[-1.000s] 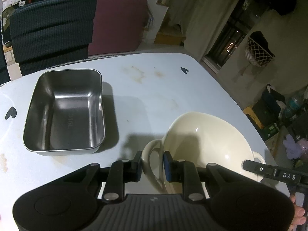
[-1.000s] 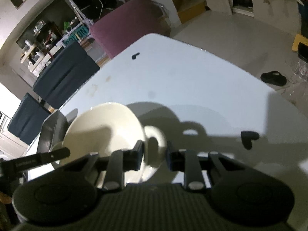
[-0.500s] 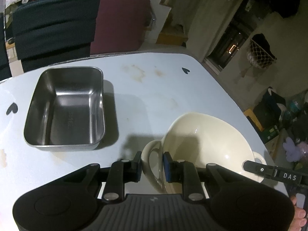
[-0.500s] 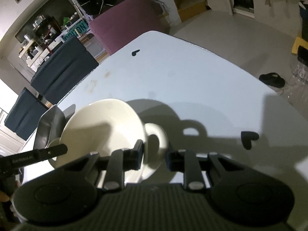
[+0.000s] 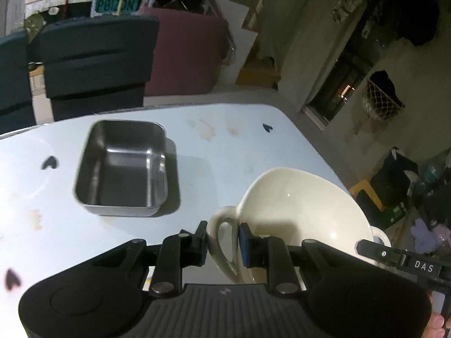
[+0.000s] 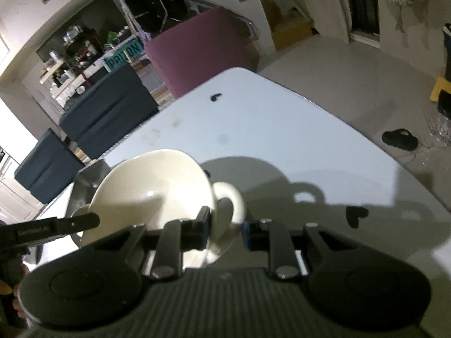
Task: Organize plates and bowls
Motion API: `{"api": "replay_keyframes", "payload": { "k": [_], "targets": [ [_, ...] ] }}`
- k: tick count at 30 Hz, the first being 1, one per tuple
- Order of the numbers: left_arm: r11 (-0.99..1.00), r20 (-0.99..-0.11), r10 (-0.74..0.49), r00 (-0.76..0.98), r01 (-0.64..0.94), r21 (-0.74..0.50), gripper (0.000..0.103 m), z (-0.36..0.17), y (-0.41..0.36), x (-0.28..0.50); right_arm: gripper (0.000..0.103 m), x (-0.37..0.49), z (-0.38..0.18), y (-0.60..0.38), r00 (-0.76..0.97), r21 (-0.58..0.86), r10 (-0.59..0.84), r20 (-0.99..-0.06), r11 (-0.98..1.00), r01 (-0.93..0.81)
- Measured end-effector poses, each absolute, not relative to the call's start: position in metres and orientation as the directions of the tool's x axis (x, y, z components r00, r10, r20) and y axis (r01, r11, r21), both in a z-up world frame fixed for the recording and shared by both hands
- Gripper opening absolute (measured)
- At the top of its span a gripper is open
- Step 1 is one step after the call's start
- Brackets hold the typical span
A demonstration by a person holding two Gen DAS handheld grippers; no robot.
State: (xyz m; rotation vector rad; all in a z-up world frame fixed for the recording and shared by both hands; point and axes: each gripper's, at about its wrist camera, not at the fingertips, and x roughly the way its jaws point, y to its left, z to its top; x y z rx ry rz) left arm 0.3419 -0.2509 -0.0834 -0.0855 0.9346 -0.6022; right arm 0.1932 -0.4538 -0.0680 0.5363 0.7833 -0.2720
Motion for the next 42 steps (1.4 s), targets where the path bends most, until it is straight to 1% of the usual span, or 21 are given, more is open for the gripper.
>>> {"api": "replay_keyframes", "payload": {
  "k": [9,23,31,37,42],
  "targets": [
    [0.88,-0.715,-0.463,0.524,0.369,-0.299,0.024,-0.049,-0.192,0.296,0.027,0.166,-0.048,-0.415,0.722,0.382,0.02,-0.692,0.859,0.342],
    [0.937,-0.695,-0.349,0.628,0.232,-0.261,0.024,-0.012,-0.078,0.213,0.027,0.136,-0.028,-0.356,0.738,0.409,0.163,-0.655,0.897,0.165],
    [0.956,-0.7,-0.284,0.656,0.141,-0.256,0.024,-0.013,-0.015,0.161,0.027,0.13,-0.026,-0.327,0.714,0.414,0.246,-0.655,0.908,0.067],
    [0.955,-0.699,-0.261,0.666,0.069,-0.29,0.024,-0.027,0.027,0.13,0.027,0.125,-0.027,-0.306,0.678,0.389,0.291,-0.675,0.921,-0.008],
    [0.946,-0.716,-0.257,0.649,0.017,-0.325,0.024,-0.044,0.05,0.111,0.027,0.127,-0.032,-0.297,0.634,0.367,0.312,-0.708,0.929,-0.047]
  ]
}}
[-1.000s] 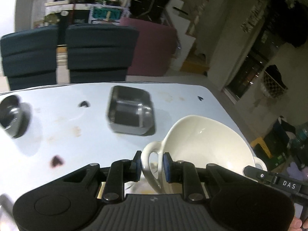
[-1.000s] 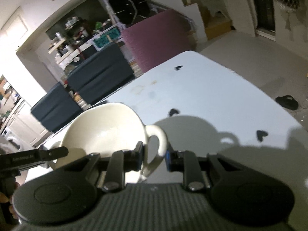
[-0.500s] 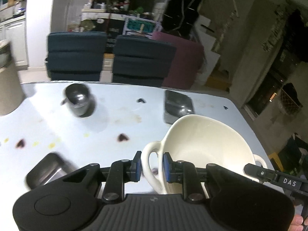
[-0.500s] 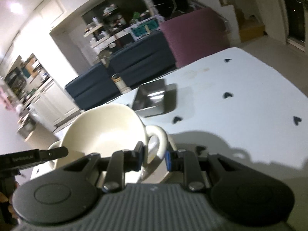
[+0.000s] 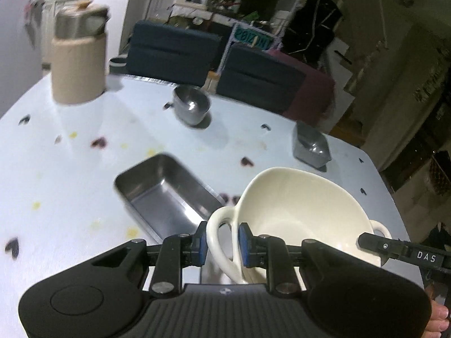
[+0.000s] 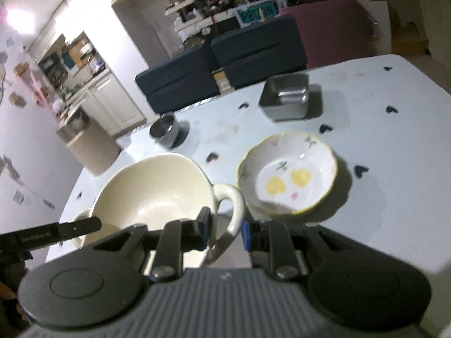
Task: Organize plates and bowls
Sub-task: 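Carry the cream bowl with both tools over the white plate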
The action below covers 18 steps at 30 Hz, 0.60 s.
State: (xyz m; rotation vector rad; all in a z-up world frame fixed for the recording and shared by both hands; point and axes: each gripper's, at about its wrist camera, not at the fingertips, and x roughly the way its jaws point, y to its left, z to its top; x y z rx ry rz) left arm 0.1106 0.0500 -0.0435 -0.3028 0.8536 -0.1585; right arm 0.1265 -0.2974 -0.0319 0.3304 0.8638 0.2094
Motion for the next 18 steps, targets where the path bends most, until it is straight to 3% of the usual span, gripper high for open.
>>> {"api": "replay_keyframes", "payload": {
  "k": [18],
  "targets": [
    [0.929,-0.795,-0.306,0.524,-0.017,-0.369,0.024,-0.088,0.055,0.115,0.026,0.139,-0.049,-0.318,0.514,0.319,0.291,-0.807,0.947,-0.036]
  ]
}}
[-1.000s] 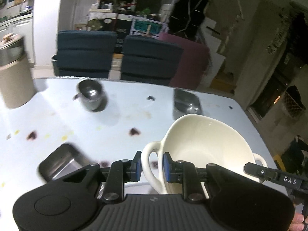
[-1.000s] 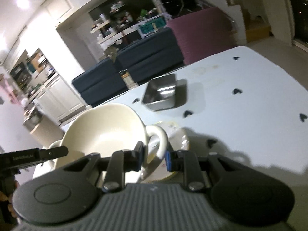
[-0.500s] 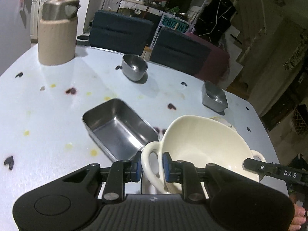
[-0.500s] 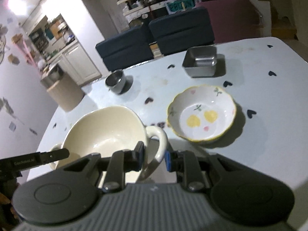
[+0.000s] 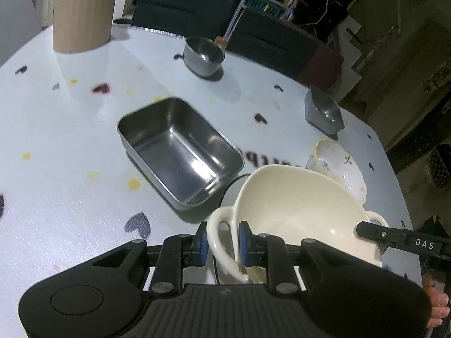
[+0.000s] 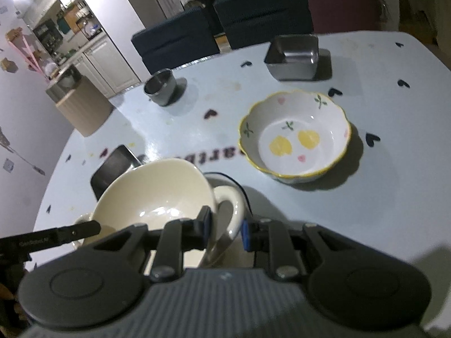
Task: Organize plates and bowls
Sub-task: 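Carry the cream bowl with both tools over the white plate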
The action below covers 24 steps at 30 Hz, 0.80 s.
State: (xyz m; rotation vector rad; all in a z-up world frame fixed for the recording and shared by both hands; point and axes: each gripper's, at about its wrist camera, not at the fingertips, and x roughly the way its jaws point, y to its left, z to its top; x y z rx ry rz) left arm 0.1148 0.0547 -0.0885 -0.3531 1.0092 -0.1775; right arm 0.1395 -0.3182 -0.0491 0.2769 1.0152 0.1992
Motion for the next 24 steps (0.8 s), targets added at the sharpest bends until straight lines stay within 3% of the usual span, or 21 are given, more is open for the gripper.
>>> {"api": "replay_keyframes", "payload": {
  "k": [24],
  "targets": [
    [0.918,-0.816,-0.313,0.485,-0.066,-0.391,0.025,-0.108,0.057,0.127,0.026,0.146,-0.062,-0.285,0.476,0.271,0.243,-0.845,0.963,-0.01]
  ]
}}
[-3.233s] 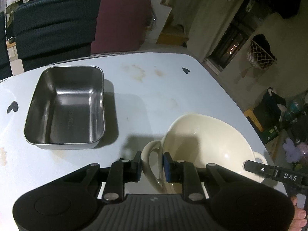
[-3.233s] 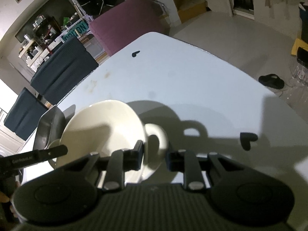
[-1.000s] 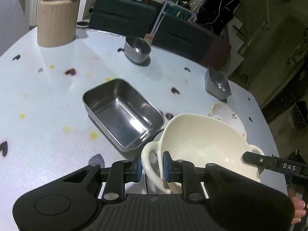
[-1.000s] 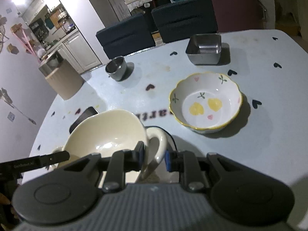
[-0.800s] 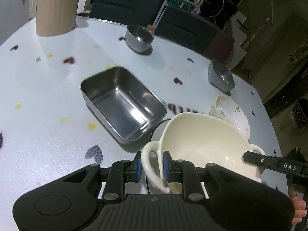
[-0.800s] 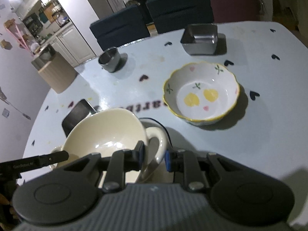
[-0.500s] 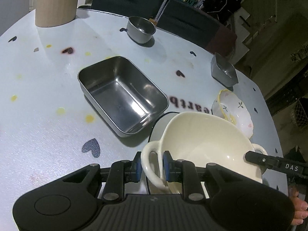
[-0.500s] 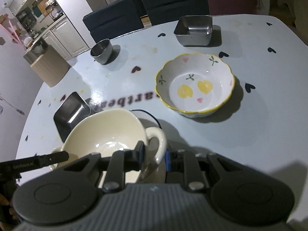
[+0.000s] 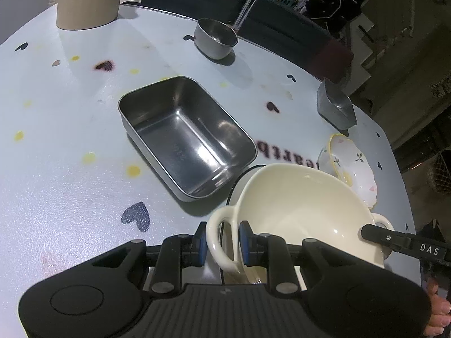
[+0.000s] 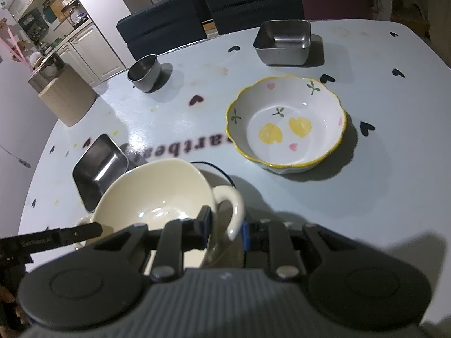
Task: Organize plates and bowls
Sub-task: 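Lower the cream bowl onto the table with both tools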
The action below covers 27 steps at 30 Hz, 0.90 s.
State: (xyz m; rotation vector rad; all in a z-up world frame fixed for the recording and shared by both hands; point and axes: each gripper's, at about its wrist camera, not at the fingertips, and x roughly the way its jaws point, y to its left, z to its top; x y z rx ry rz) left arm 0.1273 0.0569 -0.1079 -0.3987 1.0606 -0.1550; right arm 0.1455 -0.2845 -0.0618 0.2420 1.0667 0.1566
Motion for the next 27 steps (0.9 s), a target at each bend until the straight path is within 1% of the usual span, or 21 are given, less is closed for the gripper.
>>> {"api": "replay_keyframes", "payload": {
  "k": [27],
  "targets": [
    [0.928,-0.828,-0.292,0.479,-0.07,-0.367,0.027,-0.1129,0.0559,0.1325,0.026,0.1506,-0.0646,-0.2764,0.461,0.241,0.227,-0.858,0.97,-0.029]
  ]
}}
